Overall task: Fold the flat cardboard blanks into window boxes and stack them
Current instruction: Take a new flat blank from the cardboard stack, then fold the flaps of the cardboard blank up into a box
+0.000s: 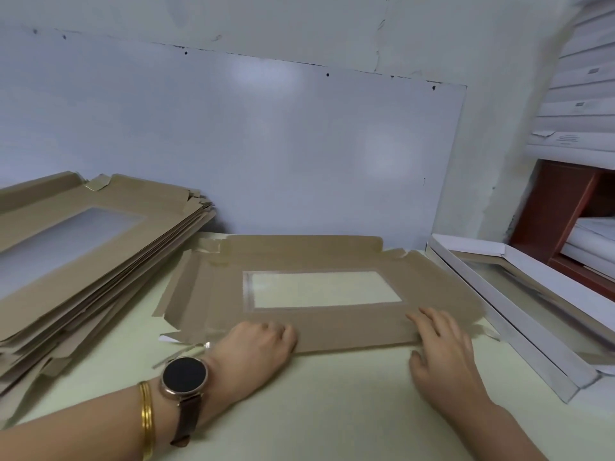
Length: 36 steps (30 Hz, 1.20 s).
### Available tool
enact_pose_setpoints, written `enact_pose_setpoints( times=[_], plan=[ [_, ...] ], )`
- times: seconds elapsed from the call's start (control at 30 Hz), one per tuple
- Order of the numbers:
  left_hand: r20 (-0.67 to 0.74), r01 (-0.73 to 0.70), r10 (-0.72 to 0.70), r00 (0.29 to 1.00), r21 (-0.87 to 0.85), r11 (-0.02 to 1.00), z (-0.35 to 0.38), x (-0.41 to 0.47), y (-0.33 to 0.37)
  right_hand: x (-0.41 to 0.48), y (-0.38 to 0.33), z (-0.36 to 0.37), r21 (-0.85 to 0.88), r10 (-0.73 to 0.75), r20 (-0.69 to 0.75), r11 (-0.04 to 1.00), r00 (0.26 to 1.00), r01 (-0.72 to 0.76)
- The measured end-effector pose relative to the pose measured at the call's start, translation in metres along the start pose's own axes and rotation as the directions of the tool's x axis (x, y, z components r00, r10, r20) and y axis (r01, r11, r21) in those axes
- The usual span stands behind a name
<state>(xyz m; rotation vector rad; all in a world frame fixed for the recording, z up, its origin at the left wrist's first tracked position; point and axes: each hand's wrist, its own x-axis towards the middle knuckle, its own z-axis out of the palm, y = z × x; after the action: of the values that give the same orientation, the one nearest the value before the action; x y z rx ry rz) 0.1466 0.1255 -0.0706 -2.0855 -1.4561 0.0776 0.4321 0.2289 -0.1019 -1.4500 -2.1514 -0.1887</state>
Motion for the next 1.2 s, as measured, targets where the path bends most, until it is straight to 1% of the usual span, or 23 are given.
enact_pose_setpoints(
  times=[0.13, 0.2, 0.3, 0.43, 0.47, 0.6, 0.7, 0.83, 0.93, 1.0, 1.07, 1.13, 1.2],
  plan=[
    [-0.029, -0.049, 0.049, 0.998, 0.003, 0.999, 0.007, -0.017, -0.010, 0.004, 0.003, -0.004, -0.110, -0.008, 0.170, 0.994, 0.985, 0.027],
    [-0.030, -0.060, 0.059, 0.998, -0.025, 0.998, 0.011, -0.022, -0.014, 0.007, 0.005, -0.008, -0.108, -0.001, 0.276, 0.994, 0.961, 0.032],
    [0.000, -0.054, 0.054, 0.999, -0.079, 0.995, 0.010, -0.023, -0.019, 0.008, 0.010, -0.015, -0.072, 0.004, 0.388, 0.997, 0.922, 0.026],
    [0.183, 0.108, -0.062, 0.981, -0.253, 0.961, 0.014, -0.016, -0.029, 0.016, 0.014, -0.031, -0.009, -0.073, 0.472, 0.996, 0.879, 0.087],
    [0.200, 0.136, -0.079, 0.977, -0.289, 0.948, 0.016, -0.013, -0.033, 0.020, 0.015, -0.035, 0.001, -0.092, 0.492, 0.994, 0.866, 0.105],
    [0.297, 0.227, -0.129, 0.946, -0.326, 0.918, 0.016, 0.000, -0.052, 0.035, 0.015, -0.051, -0.001, -0.116, 0.597, 0.989, 0.794, 0.145],
    [0.350, 0.255, -0.138, 0.927, -0.316, 0.914, 0.013, 0.008, -0.065, 0.043, 0.015, -0.062, 0.002, -0.117, 0.627, 0.989, 0.770, 0.149],
    [0.407, 0.308, -0.166, 0.898, -0.313, 0.898, 0.013, 0.016, -0.080, 0.052, 0.020, -0.073, -0.020, -0.094, 0.636, 0.990, 0.766, 0.138],
    [0.480, 0.402, -0.219, 0.849, -0.319, 0.858, 0.016, 0.019, -0.090, 0.057, 0.027, -0.077, 0.011, -0.081, 0.649, 0.995, 0.757, 0.096],
    [0.513, 0.458, -0.251, 0.821, -0.327, 0.827, 0.019, 0.020, -0.097, 0.058, 0.031, -0.077, 0.039, -0.068, 0.640, 0.998, 0.766, 0.056],
    [0.535, 0.496, -0.275, 0.799, -0.329, 0.803, 0.019, 0.021, -0.102, 0.059, 0.035, -0.075, 0.060, -0.054, 0.609, 0.998, 0.791, 0.022],
    [0.552, 0.512, -0.274, 0.787, -0.338, 0.790, 0.020, 0.022, -0.104, 0.060, 0.037, -0.073, 0.087, -0.043, 0.564, 0.996, 0.825, -0.007],
    [0.565, 0.511, -0.260, 0.783, -0.347, 0.786, 0.021, 0.023, -0.105, 0.062, 0.039, -0.071, 0.118, -0.041, 0.544, 0.993, 0.838, -0.028]
  ],
)
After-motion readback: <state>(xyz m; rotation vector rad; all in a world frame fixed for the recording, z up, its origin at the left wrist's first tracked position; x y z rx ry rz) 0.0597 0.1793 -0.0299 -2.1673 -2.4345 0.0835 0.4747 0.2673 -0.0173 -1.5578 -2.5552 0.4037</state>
